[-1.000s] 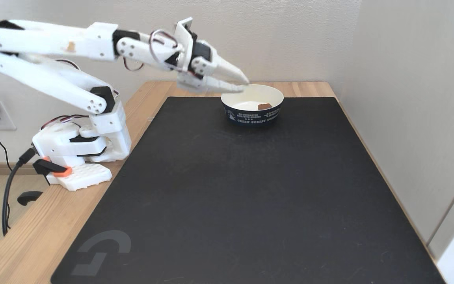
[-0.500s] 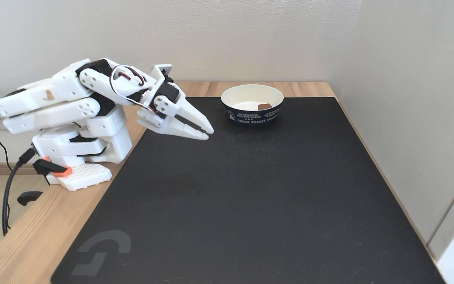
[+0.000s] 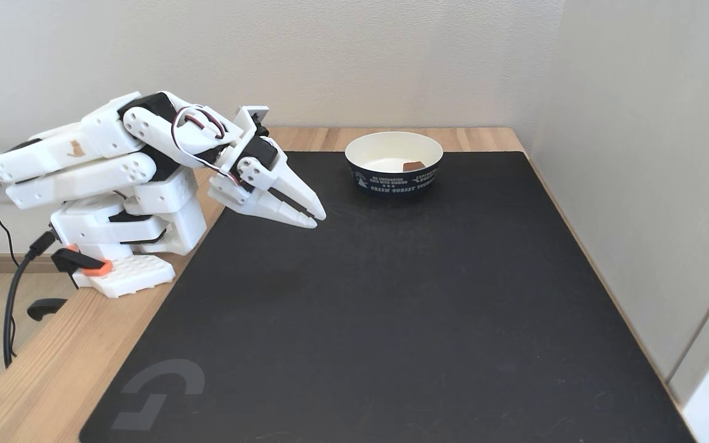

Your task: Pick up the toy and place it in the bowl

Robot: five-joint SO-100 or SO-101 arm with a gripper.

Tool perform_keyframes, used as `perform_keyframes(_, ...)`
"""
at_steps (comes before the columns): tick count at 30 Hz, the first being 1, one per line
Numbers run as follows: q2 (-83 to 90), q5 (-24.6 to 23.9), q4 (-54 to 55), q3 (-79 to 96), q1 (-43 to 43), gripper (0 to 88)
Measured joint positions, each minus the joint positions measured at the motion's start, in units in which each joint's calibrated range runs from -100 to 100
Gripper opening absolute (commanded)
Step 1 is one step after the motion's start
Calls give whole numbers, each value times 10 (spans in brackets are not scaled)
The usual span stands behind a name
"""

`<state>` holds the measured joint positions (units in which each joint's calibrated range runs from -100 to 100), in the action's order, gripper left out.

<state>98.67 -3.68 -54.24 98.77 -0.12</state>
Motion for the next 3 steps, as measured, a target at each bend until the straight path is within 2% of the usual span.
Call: perform_keyframes(3, 0, 0, 0, 0, 0, 26)
